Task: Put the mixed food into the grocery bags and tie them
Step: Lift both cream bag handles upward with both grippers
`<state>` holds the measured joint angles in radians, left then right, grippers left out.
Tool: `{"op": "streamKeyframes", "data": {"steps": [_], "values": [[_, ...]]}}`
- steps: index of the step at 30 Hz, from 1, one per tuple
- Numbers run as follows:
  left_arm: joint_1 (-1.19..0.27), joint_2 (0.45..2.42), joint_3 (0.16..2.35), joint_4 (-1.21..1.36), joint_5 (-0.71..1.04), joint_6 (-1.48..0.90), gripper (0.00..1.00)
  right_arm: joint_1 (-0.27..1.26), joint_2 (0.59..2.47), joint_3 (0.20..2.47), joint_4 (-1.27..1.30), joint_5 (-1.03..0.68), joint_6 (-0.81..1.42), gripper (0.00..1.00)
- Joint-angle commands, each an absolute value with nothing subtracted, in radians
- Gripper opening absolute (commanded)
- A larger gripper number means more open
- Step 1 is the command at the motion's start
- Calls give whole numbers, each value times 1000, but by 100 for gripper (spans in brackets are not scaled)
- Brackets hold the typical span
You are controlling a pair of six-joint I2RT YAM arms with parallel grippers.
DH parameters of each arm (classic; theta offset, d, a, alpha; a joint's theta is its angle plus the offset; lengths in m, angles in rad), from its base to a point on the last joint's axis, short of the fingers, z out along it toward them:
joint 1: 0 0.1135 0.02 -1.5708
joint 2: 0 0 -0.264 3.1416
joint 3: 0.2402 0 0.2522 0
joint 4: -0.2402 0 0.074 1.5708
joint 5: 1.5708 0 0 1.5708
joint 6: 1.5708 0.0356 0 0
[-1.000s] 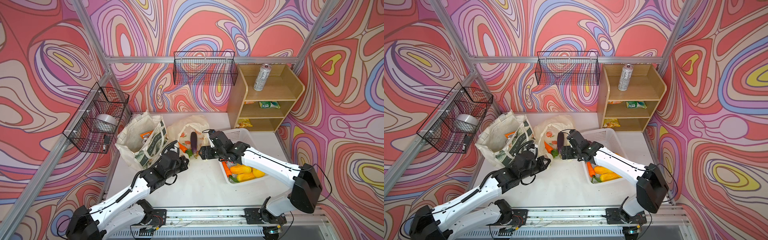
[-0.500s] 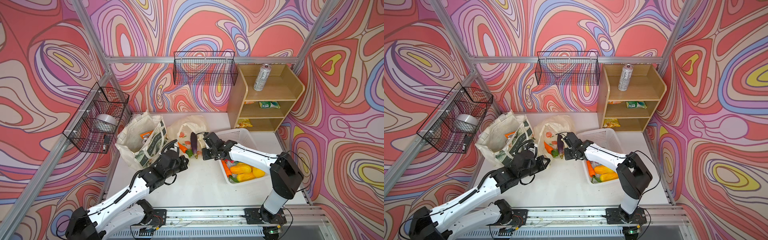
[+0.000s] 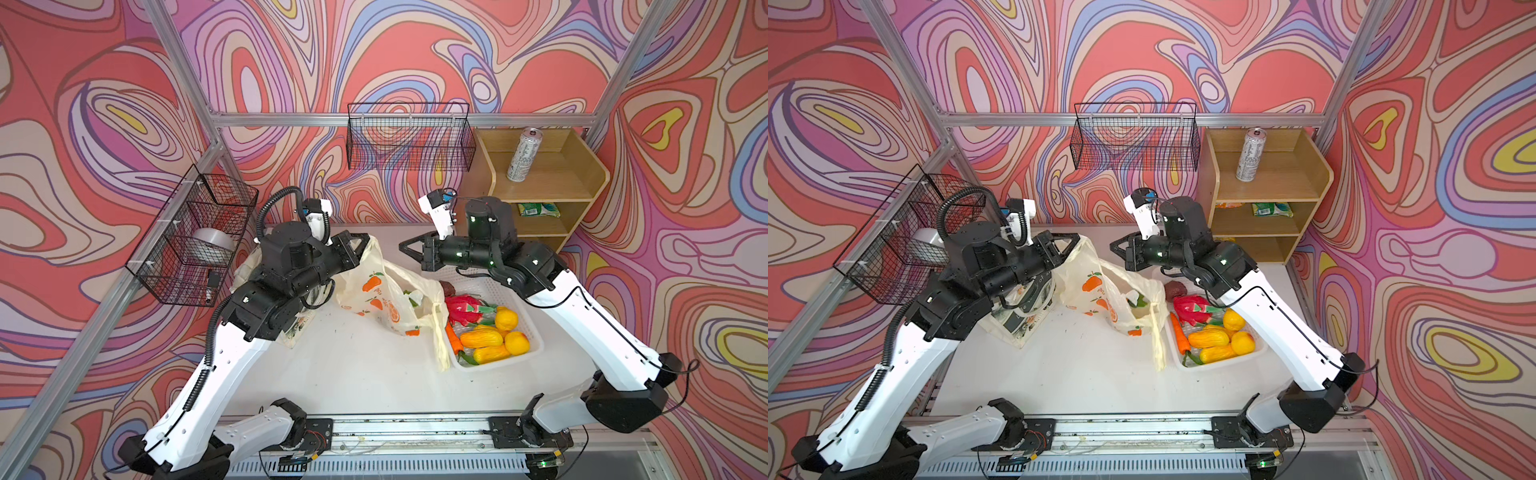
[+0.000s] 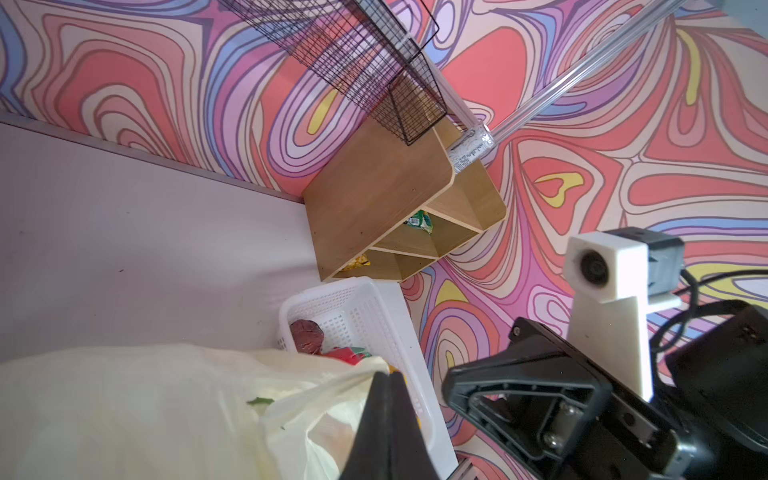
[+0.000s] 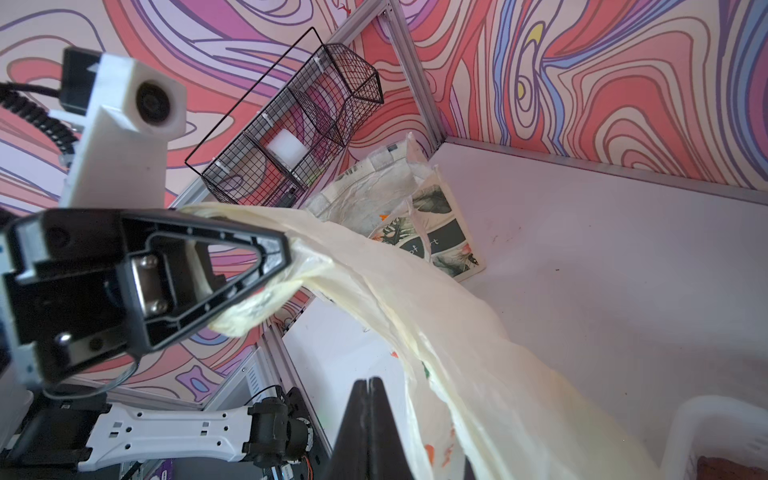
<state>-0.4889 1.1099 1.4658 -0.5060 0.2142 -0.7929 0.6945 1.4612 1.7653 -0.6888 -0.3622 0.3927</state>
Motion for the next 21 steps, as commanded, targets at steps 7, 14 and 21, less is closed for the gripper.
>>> {"op": "streamKeyframes", "data": {"steps": [7, 14, 21], "values": [[-444, 1074, 1250, -498, 296, -836, 0, 656, 1416, 1479, -711, -294, 421, 64], [-443, 1078, 1228, -494, 229, -822, 0, 669, 1265, 1263, -686, -335, 481, 73], [-440, 1193, 1289, -436, 206, -819, 0, 857, 1257, 1210, -691, -258, 414, 78]]}}
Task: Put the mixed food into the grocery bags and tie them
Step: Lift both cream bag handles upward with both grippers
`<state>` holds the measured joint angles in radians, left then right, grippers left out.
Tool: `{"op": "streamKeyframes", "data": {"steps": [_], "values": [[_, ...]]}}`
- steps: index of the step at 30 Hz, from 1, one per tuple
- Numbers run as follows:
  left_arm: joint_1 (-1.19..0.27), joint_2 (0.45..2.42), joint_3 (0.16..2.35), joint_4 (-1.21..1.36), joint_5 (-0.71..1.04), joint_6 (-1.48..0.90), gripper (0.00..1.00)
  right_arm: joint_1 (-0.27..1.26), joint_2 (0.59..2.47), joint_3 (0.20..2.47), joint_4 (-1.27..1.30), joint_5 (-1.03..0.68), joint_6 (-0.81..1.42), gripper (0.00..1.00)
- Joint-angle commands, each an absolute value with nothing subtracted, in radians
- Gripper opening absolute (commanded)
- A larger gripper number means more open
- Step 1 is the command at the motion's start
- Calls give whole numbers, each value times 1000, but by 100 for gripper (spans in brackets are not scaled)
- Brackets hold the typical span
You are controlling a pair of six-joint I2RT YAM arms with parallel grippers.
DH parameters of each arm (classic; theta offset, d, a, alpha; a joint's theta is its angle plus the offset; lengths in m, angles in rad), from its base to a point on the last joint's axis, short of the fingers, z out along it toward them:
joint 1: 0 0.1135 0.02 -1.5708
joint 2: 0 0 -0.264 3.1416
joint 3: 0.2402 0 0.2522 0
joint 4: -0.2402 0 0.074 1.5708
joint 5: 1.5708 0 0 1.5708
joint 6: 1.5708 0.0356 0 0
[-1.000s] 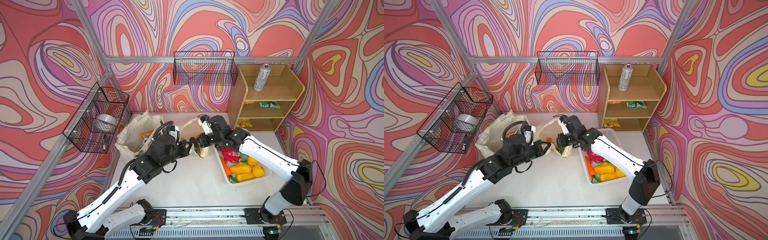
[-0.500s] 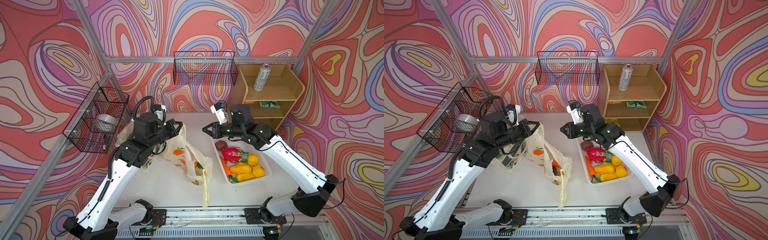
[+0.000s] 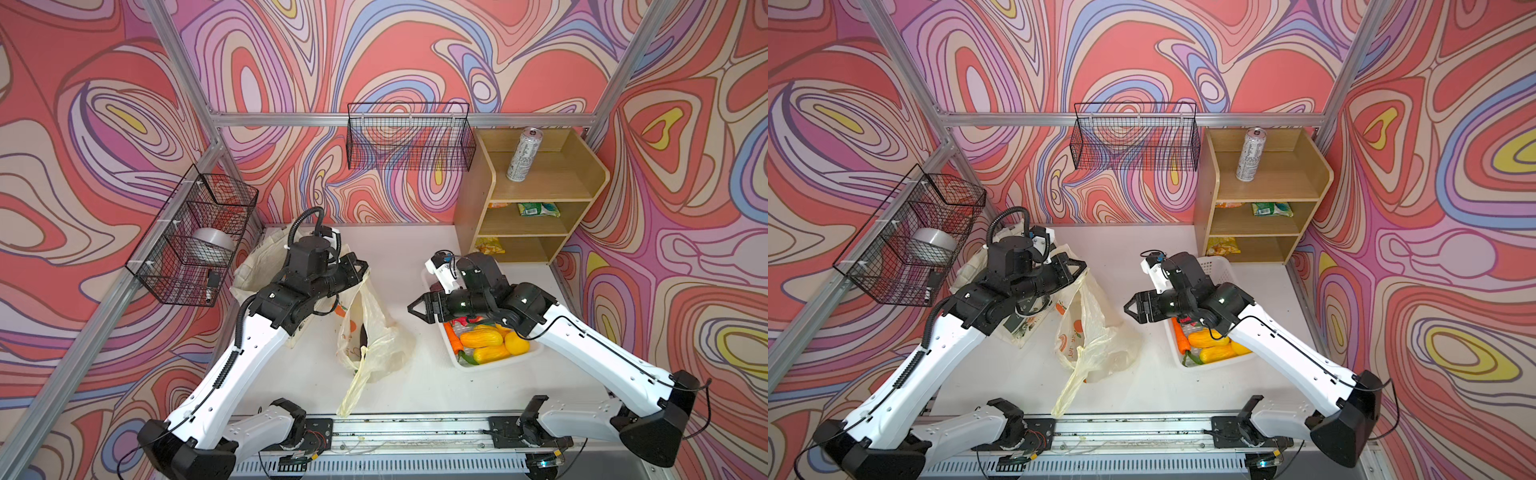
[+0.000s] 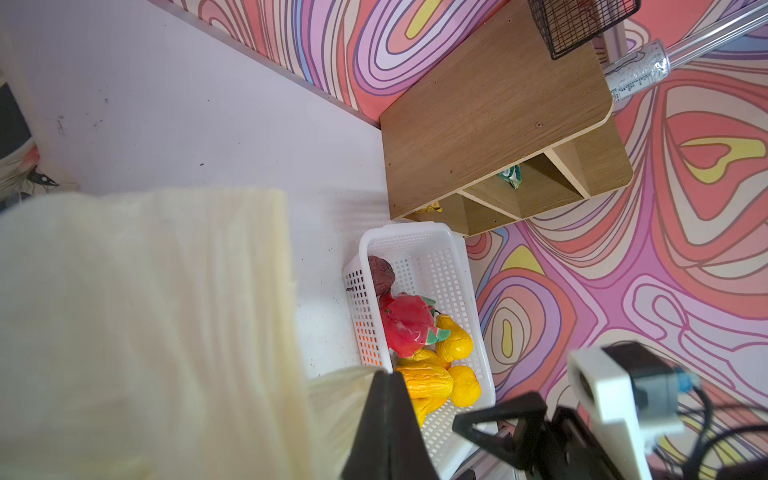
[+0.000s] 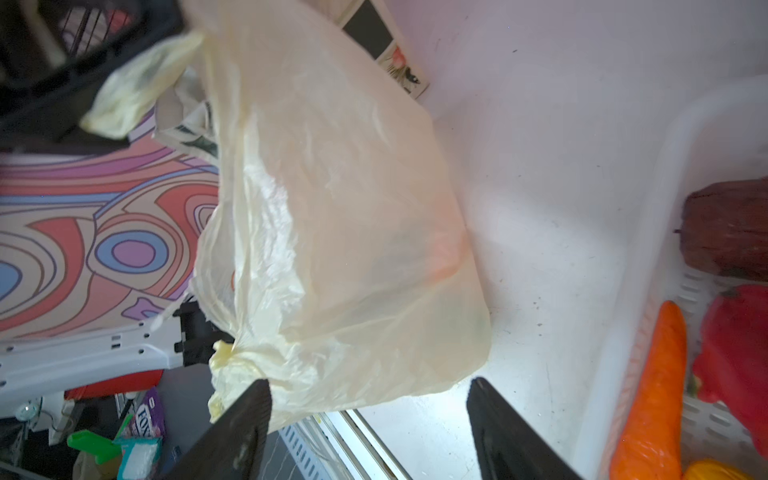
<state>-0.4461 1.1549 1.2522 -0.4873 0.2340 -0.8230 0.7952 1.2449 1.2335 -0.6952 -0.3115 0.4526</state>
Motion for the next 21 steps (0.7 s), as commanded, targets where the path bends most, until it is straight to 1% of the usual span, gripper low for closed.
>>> {"op": "streamKeyframes", "data": {"steps": [1, 4, 7, 9, 11, 12, 14, 16, 17, 21], "values": [[-439, 1210, 1298, -425, 200, -819, 0, 889, 1268, 1204, -689, -236, 402, 78], [-437, 1266, 1341, -412, 191, -811, 0, 929, 1318, 1180, -661, -207, 391, 78], [-428, 1316, 1389, -414, 183, -798, 0, 932, 1382, 1143, -588, -218, 390, 79], [-417, 1343, 1418, -421, 185, -793, 0, 932, 1439, 1137, -546, -186, 384, 78], [-410, 1361, 1448, -432, 197, -788, 0, 931, 1497, 1163, -516, -118, 369, 73], [-407, 1365, 1457, -440, 201, -784, 0, 930, 1522, 1183, -508, -88, 356, 65], [-405, 1360, 1472, -465, 203, -774, 0, 905, 1553, 1230, -491, -37, 336, 30], [-402, 1343, 1465, -482, 212, -769, 0, 835, 1568, 1269, -480, -64, 330, 4], [-401, 1329, 1456, -492, 215, -766, 0, 787, 1573, 1284, -472, -105, 337, 0], [-399, 1257, 1381, -504, 227, -775, 0, 642, 1579, 1336, -462, -240, 323, 0]]}}
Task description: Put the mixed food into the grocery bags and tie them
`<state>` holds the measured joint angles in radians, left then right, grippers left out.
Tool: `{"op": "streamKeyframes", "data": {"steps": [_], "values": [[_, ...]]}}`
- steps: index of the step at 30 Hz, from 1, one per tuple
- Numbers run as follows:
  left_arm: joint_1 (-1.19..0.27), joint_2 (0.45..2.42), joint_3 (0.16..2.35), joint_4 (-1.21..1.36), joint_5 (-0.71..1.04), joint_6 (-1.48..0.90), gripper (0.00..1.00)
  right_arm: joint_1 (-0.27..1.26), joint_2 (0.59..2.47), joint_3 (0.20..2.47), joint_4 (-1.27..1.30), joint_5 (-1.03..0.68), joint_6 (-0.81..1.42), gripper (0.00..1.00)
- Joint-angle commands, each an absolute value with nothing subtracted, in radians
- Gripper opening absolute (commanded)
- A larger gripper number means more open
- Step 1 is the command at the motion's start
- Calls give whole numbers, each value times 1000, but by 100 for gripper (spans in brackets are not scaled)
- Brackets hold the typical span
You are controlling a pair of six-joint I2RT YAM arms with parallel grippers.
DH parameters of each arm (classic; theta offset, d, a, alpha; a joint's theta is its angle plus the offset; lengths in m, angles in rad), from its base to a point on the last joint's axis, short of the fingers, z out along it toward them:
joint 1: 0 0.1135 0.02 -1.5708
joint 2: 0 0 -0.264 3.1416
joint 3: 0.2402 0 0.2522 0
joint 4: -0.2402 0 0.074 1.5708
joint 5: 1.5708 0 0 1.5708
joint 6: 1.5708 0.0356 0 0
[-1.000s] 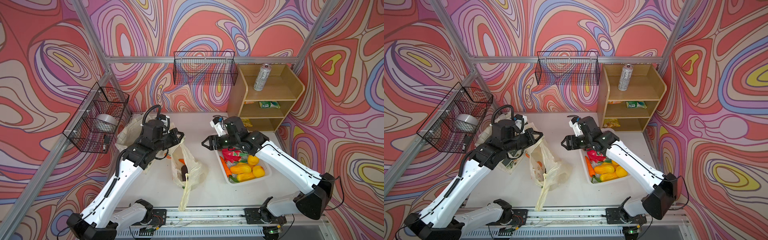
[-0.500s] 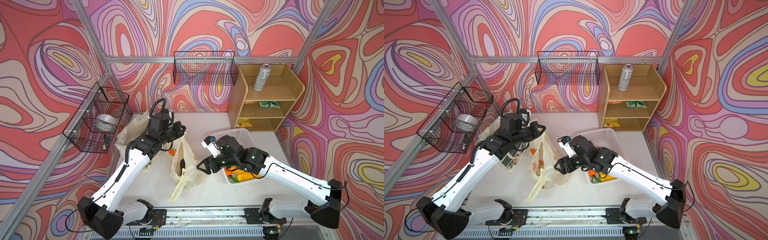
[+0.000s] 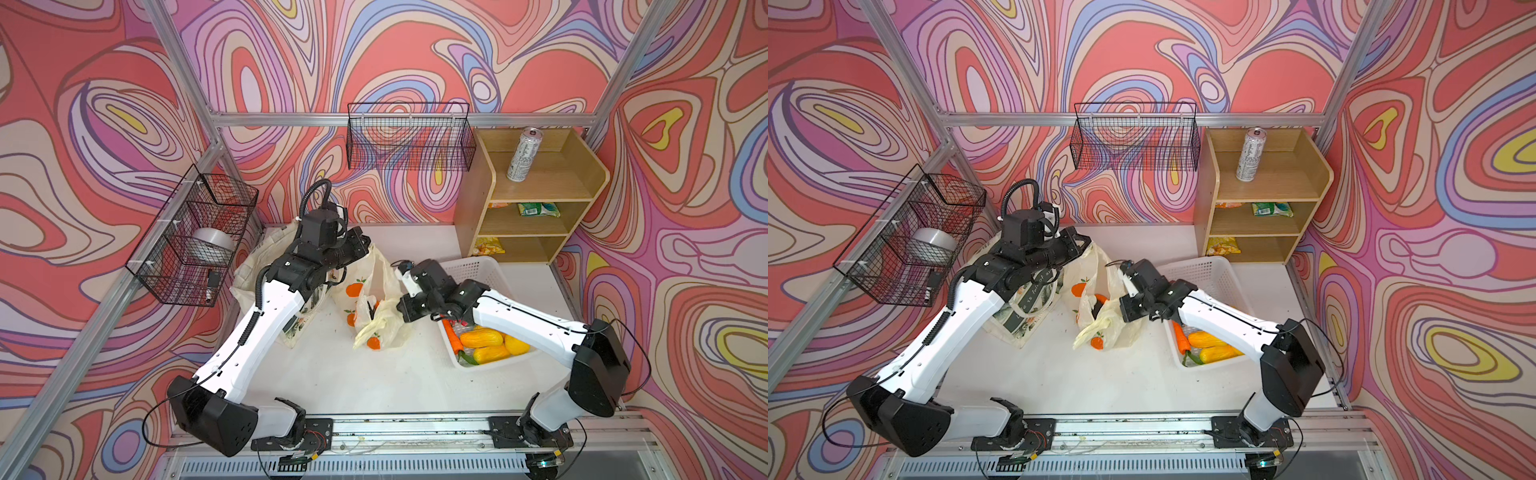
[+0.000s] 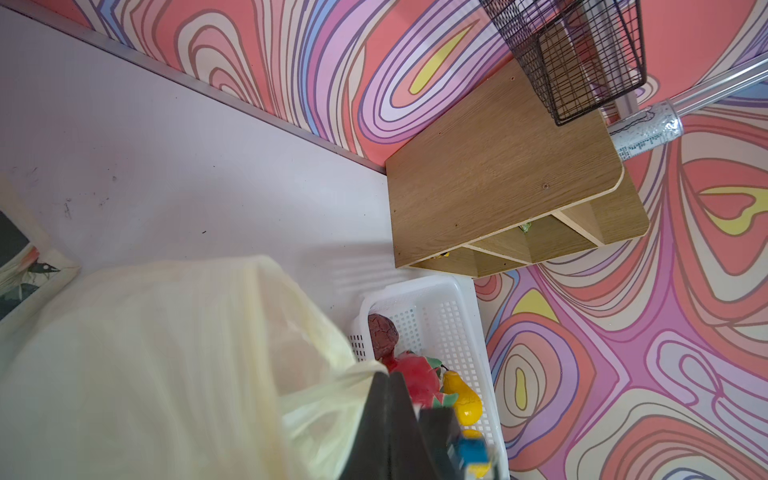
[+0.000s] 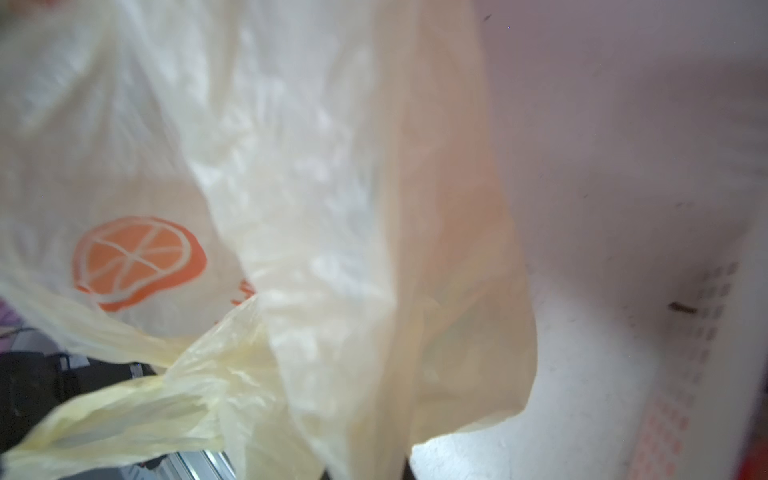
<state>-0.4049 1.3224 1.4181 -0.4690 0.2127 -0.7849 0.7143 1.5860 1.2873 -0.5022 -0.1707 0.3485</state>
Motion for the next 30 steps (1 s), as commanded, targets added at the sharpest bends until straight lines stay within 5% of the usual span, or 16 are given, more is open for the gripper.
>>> {"op": "streamKeyframes", "data": {"steps": [1, 6, 8, 10, 15, 24, 30], "values": [[-398, 1234, 1357, -504, 233, -784, 0, 614, 1583, 1353, -473, -270, 309, 0], [-397, 1130, 1234, -447, 287, -876, 0, 497, 1644, 1454, -563, -360, 235, 5], [-398, 1110, 1198, -410, 299, -920, 1, 471, 1667, 1490, -595, -381, 241, 41], [-398, 1111, 1193, -394, 305, -936, 11, 469, 1635, 1490, -574, -391, 263, 57], [-398, 1169, 1240, -362, 340, -930, 32, 470, 1544, 1520, -593, -388, 298, 62], [-397, 1279, 1399, -354, 399, -904, 96, 521, 1481, 1566, -598, -449, 301, 70], [-376, 1317, 1519, -465, 429, -828, 100, 642, 1483, 1598, -552, -340, 217, 72]]}}
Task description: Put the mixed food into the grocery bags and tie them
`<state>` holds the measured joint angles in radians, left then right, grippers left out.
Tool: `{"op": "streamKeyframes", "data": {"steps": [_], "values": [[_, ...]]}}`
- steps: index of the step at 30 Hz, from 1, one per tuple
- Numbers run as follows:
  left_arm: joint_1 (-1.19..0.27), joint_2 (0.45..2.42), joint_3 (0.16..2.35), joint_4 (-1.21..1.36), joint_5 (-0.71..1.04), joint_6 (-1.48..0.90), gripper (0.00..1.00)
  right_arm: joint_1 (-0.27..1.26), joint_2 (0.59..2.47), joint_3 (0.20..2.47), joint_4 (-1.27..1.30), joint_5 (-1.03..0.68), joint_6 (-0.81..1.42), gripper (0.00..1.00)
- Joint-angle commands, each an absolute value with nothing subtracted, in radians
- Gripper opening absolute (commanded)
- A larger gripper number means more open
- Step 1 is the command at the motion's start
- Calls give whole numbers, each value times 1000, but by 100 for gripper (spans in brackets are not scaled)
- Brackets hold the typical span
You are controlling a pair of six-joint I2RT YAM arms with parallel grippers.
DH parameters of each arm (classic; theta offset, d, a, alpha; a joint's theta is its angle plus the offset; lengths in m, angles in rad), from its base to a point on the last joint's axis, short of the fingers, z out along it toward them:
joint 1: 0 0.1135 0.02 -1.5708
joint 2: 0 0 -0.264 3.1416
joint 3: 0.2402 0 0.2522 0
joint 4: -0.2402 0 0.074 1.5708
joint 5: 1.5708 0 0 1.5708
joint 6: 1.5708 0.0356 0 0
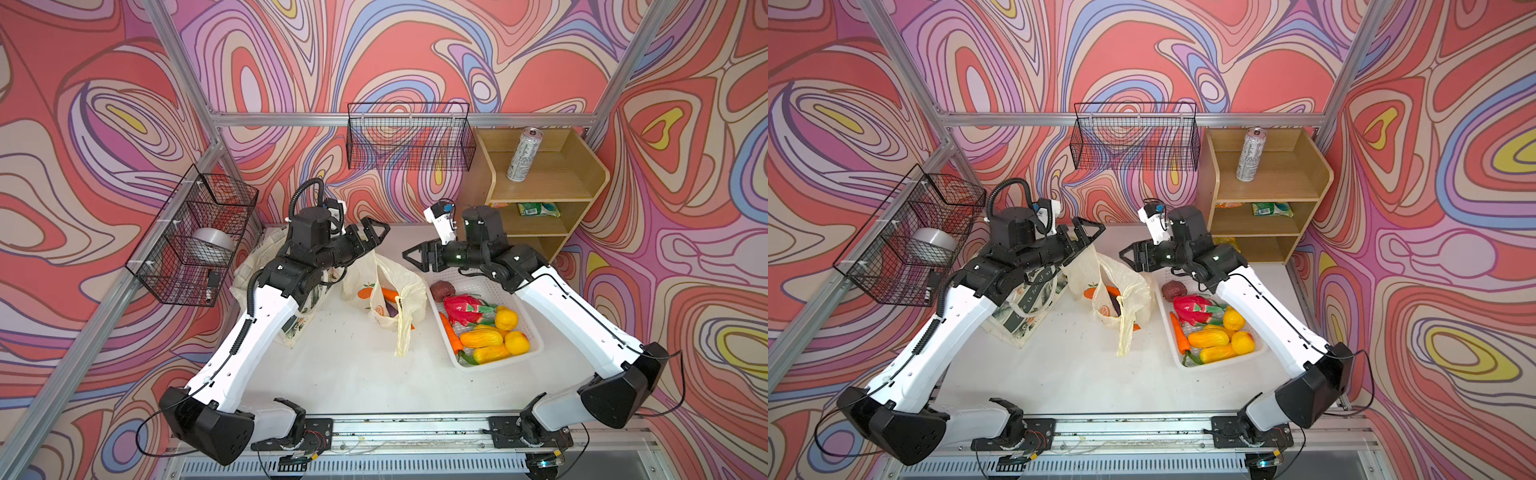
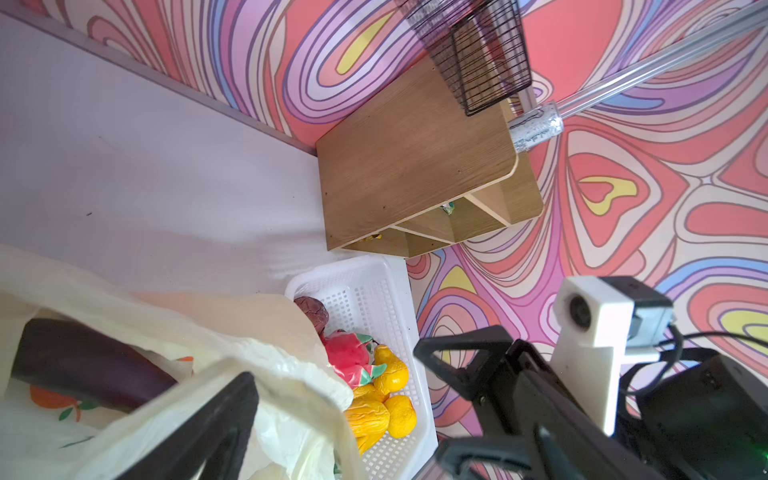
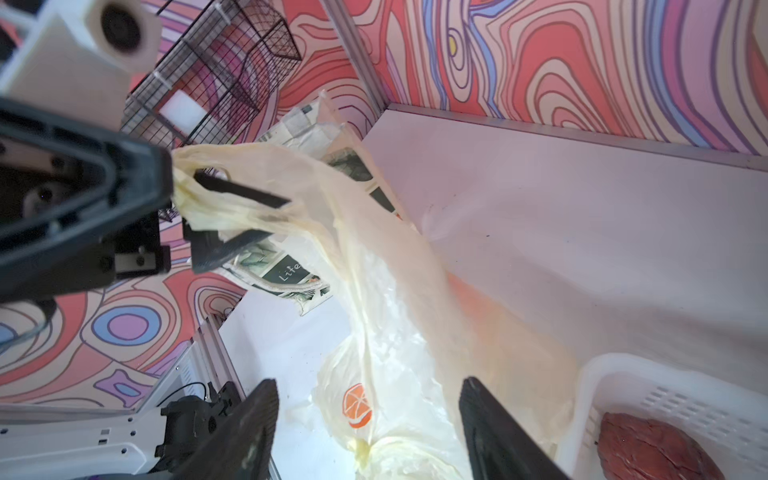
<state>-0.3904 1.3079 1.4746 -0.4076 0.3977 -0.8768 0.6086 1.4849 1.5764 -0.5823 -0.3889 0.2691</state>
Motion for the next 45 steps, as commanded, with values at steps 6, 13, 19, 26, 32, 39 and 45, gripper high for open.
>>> {"op": "streamKeyframes", "data": {"steps": [6, 13, 19, 26, 32, 39, 45], "values": [[-312, 1345, 1590, -541, 529, -785, 100, 686, 1537, 1618, -485, -333, 178, 74], [-294, 1368, 1627, -546, 562, -779, 100, 741, 1639, 1702, -452, -381, 124, 74], [-293, 1389, 1663, -549, 592, -780, 100, 761, 1740, 1769, -401, -376, 111, 74], [-284, 1412, 1690, -635, 627, -714, 100, 761, 1844, 1874, -365, -354, 127, 36], [-146, 1403, 1689, -719, 750, -636, 100, 729, 1815, 1849, -333, -333, 188, 0], [-91, 1335, 1611, -837, 894, -479, 100, 663, 1786, 1795, -285, -382, 288, 0], [-91, 1098, 1439, -709, 611, -434, 100, 661, 1777, 1829, -315, -438, 283, 0]]}}
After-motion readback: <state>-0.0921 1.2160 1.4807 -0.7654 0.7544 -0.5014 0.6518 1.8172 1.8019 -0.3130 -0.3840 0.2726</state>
